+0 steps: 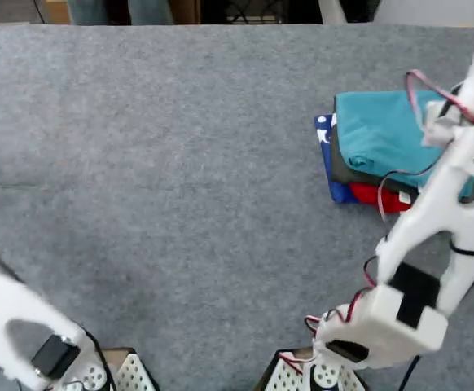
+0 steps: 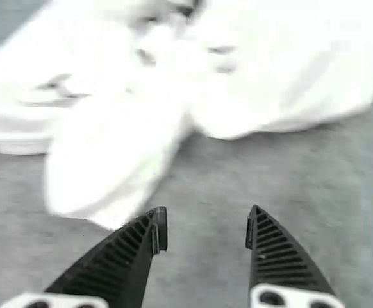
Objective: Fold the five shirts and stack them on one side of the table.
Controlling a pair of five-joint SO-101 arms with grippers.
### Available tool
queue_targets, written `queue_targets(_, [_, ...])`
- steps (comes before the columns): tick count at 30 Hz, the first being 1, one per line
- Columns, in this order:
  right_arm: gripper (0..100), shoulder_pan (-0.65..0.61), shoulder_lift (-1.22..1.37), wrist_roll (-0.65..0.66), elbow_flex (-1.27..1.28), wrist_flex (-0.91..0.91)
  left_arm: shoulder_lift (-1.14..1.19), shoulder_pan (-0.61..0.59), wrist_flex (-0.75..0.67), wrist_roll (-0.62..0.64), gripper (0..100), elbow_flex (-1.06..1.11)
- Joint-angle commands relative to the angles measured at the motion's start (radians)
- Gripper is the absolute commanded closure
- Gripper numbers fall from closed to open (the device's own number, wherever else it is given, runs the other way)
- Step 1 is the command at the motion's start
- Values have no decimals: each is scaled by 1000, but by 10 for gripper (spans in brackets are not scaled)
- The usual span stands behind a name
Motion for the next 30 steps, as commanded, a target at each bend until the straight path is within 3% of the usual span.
queue_targets(1, [949,-69,-117,5,124,-35,0,-120,-17,-80,773,-1])
queue_targets(4, [949,-117,-170,5,193,-81,115,-177,-132,-97,796,15])
queue_targets(7, [949,-157,-208,-23,228,-104,253,-182,-221,-100,882,30])
queue_targets(10, [949,-176,-231,-44,237,-112,307,-142,-196,-100,979,-36])
queue_targets(12, [949,-181,-242,-44,237,-109,285,-105,-141,-100,971,-30])
queue_targets(15, [949,-176,-260,-44,237,-104,180,-47,11,-98,971,-30])
queue_targets(23, [949,-178,-303,-44,240,-103,-129,116,21,-89,972,1])
queue_targets(27, [949,-180,-300,-74,240,-104,-350,228,21,-89,972,165])
queue_targets(30, [948,-180,-300,-132,240,-123,-557,337,21,-89,972,432])
